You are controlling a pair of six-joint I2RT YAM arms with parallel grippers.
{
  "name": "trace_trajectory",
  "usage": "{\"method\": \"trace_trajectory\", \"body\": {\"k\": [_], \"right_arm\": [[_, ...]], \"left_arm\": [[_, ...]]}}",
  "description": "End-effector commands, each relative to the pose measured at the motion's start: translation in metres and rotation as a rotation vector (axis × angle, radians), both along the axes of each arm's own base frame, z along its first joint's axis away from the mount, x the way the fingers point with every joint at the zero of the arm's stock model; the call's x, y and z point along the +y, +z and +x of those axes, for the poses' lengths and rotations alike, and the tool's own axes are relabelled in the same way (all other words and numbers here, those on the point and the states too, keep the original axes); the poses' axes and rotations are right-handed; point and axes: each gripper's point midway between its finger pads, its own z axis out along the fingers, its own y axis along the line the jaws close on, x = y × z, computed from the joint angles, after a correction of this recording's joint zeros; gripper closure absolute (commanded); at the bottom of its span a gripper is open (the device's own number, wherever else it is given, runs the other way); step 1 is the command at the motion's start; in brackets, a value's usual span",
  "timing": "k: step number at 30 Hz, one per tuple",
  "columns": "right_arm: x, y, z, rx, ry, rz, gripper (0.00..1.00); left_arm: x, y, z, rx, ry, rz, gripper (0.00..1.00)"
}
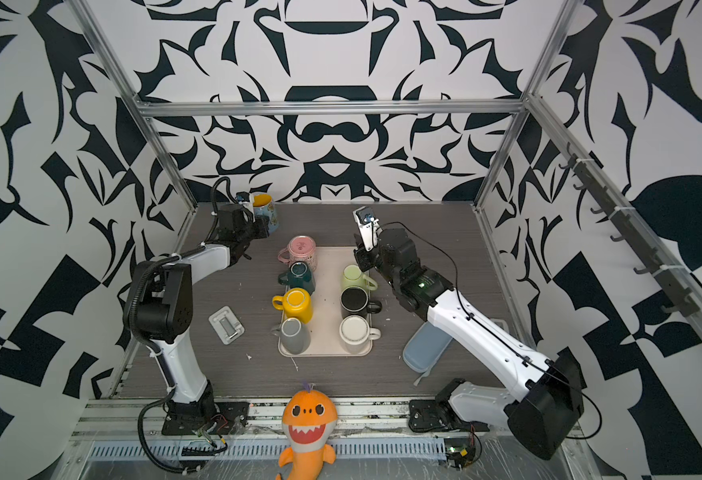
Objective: Turn the mug right side up
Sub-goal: 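Carry the blue mug with the left gripper and set it upright beyond the tray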
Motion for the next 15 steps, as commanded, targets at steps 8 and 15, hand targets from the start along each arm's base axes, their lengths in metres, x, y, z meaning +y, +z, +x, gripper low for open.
{"method": "trace_trajectory", "body": {"k": [8,15], "right_arm": [[-0.003,0.015,-0.003,-0.036,-0.02,0.065,0.71],[-0.004,0.014,-0.004,-0.028,-0.024,0.077,0.72]], "left_arm": [[0.007,0.027,0.019,-0.161,0.028,-0.029,1.0],[0.012,0.008,0.022,-0.129,0.047,-0.046,1.0]]}}
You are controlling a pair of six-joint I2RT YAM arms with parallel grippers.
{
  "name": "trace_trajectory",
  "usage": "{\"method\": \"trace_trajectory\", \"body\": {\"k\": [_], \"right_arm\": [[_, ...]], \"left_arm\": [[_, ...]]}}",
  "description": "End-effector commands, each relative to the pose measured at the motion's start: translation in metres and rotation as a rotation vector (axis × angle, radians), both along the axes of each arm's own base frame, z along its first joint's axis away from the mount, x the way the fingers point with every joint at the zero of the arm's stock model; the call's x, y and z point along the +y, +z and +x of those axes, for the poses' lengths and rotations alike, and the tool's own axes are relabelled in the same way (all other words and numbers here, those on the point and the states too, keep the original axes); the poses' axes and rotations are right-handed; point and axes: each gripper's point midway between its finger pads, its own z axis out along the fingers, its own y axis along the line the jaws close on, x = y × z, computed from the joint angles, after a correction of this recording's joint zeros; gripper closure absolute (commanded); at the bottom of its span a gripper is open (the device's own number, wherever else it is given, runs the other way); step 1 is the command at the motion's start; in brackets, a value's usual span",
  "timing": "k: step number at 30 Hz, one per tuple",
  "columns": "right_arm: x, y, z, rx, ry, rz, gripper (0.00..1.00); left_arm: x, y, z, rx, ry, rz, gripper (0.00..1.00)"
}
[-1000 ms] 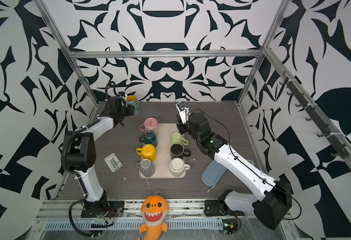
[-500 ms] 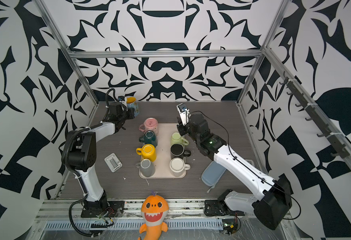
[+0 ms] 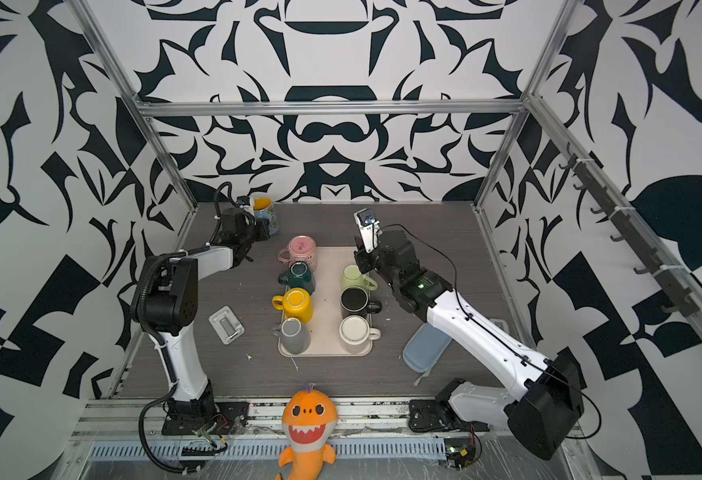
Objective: Turn the mug right side up
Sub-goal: 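Carry the blue mug with the left gripper and set it upright beyond the tray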
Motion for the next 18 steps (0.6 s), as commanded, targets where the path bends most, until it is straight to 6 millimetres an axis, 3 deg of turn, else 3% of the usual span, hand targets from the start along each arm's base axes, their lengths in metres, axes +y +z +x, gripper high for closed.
{"method": "trace_trajectory", "body": {"k": [1,18], "right_arm": [[-0.003,0.023,-0.003,-0.055,-0.014,0.065,0.72],[-0.004,0.023,-0.003,-0.055,-0.022,0.075,0.71]], "left_arm": [[0.006,0.034,0.014,-0.148,0.023,-0.024,1.0],[0.004,0.001,0.001,-0.079,0.002,-0.022,0.99]]}}
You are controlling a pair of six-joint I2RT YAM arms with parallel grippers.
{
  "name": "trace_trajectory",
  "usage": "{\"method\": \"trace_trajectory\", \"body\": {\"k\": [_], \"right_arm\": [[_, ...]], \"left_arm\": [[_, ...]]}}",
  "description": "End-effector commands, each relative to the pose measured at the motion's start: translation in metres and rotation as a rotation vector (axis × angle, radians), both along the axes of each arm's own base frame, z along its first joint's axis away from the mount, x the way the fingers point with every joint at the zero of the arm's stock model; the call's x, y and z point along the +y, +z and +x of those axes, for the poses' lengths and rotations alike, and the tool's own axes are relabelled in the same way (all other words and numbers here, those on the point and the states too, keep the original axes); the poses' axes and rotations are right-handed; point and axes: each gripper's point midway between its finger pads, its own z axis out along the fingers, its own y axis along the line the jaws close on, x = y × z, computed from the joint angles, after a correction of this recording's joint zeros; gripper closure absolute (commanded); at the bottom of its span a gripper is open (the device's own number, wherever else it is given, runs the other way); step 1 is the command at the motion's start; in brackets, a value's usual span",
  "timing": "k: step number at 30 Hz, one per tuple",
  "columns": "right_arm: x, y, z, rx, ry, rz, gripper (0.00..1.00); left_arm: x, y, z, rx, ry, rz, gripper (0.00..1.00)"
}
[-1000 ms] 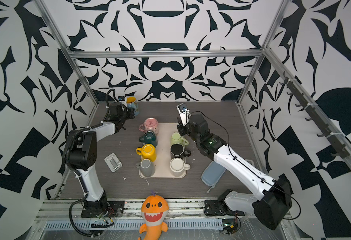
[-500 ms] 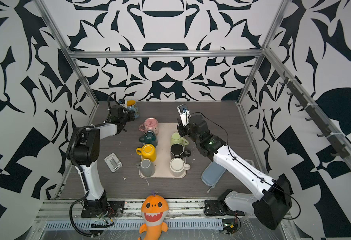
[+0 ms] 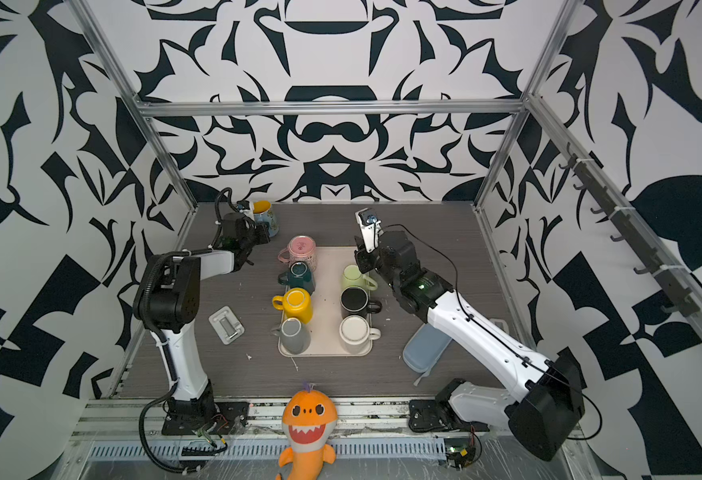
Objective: Turn the mug right side up
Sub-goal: 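Open the left gripper to release the blue mug on the table, then move the left gripper to the pink mug's handle and close on it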
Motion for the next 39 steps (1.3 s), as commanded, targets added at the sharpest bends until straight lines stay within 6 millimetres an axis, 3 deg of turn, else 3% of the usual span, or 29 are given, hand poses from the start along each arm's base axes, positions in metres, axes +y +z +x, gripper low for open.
{"method": "trace_trajectory", "body": {"k": [1,17,26,30,35,39], "right_arm": [[-0.003,0.021,-0.003,-0.059,-0.014,0.051,0.71],[-0.004,0.021,-0.006,-0.058,-0.011,0.066,0.71],[-0.006,0.022,-0.01,-0.059,-0.012,0.083,0.7],[-0.01,0.021,-0.013,-0.057,-0.02,0.092,0.7],[-0.011,0.018,-0.016,-0.044,-0.019,0.109,0.7],[-0.006,0.012,-0.012,-0.002,-0.019,0.123,0.69]], "left_arm": [[0.002,0.01,0.002,-0.054,-0.004,-0.01,0.96],[0.005,-0.005,-0.012,0.007,0.002,0.02,0.62],[0.016,-0.008,-0.018,0.03,0.057,0.043,0.58],[0.02,0.011,-0.027,-0.01,0.084,0.011,0.54],[0.013,0.059,-0.047,-0.068,0.07,-0.105,0.52],[-0.003,0.094,-0.072,0.073,0.064,-0.349,0.52]]}}
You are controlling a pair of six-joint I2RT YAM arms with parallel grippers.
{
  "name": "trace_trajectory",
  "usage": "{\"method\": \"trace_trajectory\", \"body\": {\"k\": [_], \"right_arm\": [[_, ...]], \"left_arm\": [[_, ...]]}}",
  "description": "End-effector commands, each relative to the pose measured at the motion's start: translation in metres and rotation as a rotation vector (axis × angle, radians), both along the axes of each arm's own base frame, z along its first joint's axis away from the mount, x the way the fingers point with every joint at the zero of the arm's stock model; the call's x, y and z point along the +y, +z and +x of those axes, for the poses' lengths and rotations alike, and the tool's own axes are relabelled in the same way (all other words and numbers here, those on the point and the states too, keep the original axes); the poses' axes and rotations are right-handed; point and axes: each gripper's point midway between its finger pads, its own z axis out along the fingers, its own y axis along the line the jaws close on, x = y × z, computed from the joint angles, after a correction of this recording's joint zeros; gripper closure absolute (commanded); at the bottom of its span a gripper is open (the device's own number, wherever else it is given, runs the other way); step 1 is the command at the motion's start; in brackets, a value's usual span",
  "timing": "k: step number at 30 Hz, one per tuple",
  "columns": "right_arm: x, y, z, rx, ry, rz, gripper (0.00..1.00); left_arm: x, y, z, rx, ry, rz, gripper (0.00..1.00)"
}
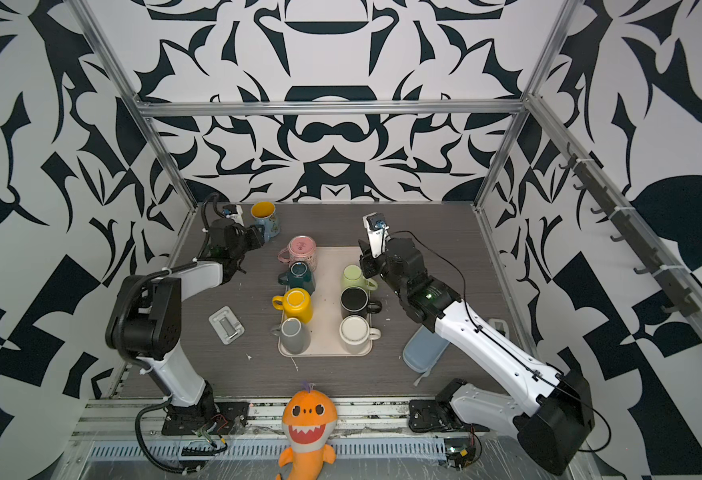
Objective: Turn the mug right side up
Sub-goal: 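Move the left gripper to the pink mug's handle and close on it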
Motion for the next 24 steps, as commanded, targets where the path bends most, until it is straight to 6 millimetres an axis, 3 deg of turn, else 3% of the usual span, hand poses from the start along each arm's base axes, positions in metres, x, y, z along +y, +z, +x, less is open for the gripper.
{"method": "trace_trajectory", "body": {"k": [1,5,9,13,19,24], "right_arm": [[0.006,0.01,0.003,0.012,0.002,0.058,0.69],[0.021,0.001,0.009,0.084,0.026,0.086,0.69],[0.037,-0.003,0.016,0.143,0.062,0.117,0.68],[0.049,-0.003,0.021,0.169,0.091,0.13,0.68],[0.05,-0.001,0.022,0.157,0.097,0.135,0.67],[0.046,-0.004,0.022,0.155,0.089,0.13,0.67]], "left_arm": [[-0.016,0.035,-0.024,0.149,-0.003,-0.278,0.52],[-0.03,0.033,-0.059,0.441,0.069,-0.576,0.52],[-0.039,0.02,-0.085,0.611,0.191,-0.89,0.53],[-0.047,0.008,-0.095,0.632,0.304,-1.167,0.55],[-0.048,-0.007,-0.1,0.673,0.463,-1.247,0.56],[-0.05,-0.023,-0.088,0.696,0.518,-1.354,0.57]]}}
